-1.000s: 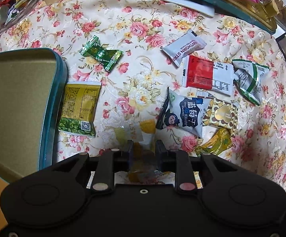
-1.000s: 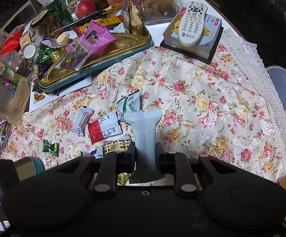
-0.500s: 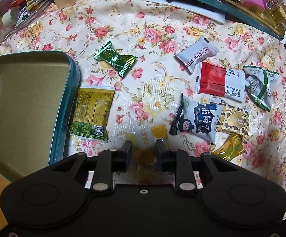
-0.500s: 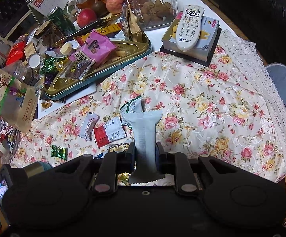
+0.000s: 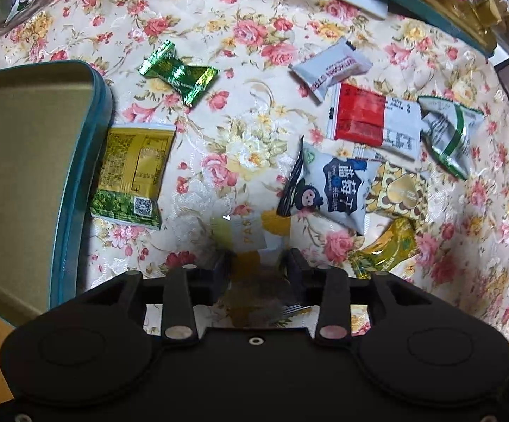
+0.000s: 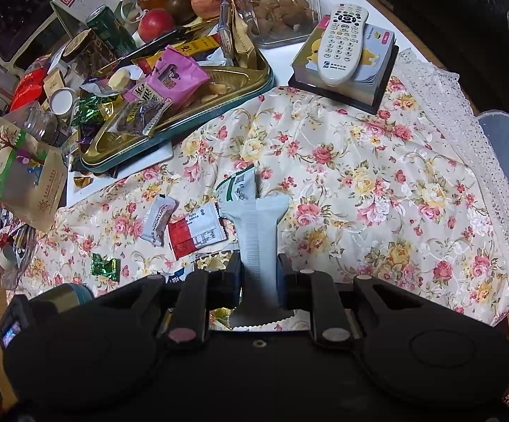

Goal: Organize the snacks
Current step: 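Carry the yellow-silver candy with the left tool while the right tool carries the white bar to the tray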

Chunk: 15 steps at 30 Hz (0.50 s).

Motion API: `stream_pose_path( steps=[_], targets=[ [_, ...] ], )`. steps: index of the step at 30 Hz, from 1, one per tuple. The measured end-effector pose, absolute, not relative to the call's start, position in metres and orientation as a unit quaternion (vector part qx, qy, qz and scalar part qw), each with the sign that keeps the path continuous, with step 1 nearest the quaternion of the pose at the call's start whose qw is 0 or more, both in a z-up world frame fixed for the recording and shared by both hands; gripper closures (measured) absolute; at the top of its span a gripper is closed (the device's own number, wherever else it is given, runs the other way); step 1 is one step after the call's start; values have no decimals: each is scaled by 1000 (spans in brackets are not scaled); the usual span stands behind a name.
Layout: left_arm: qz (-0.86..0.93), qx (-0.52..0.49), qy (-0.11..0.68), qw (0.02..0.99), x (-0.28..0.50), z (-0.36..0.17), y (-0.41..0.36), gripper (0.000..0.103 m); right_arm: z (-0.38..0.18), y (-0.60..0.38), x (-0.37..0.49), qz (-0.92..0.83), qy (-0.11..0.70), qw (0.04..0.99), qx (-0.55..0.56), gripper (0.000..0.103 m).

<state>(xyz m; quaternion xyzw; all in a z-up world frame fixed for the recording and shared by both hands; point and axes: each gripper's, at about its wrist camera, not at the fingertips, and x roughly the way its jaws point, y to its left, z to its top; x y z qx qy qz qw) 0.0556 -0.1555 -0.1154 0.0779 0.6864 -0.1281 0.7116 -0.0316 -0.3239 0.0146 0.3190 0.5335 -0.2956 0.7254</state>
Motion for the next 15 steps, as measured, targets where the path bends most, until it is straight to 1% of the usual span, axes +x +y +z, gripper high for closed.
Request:
stream_pose_path(
  steps=[3, 6, 8, 10, 15],
  targets=[
    [-129, 90, 684, 712, 50, -119, -160, 53, 13, -324, -31, -294, 536, 725, 318, 82],
    [-127, 96, 685, 711, 46, -120, -165, 55, 14, -325, -31, -295, 535, 725, 319, 82],
    [-127, 87, 686, 711, 47, -119, -164, 61, 15, -326, -32, -296, 534, 725, 319, 82],
    [-132, 75, 691, 707, 48, -118, -162, 63, 15, -326, -32, -298, 533, 725, 319, 82],
    [-138, 72, 688, 709, 54, -99, -158, 64, 14, -323, -30, -298, 535, 724, 315, 82]
  ],
)
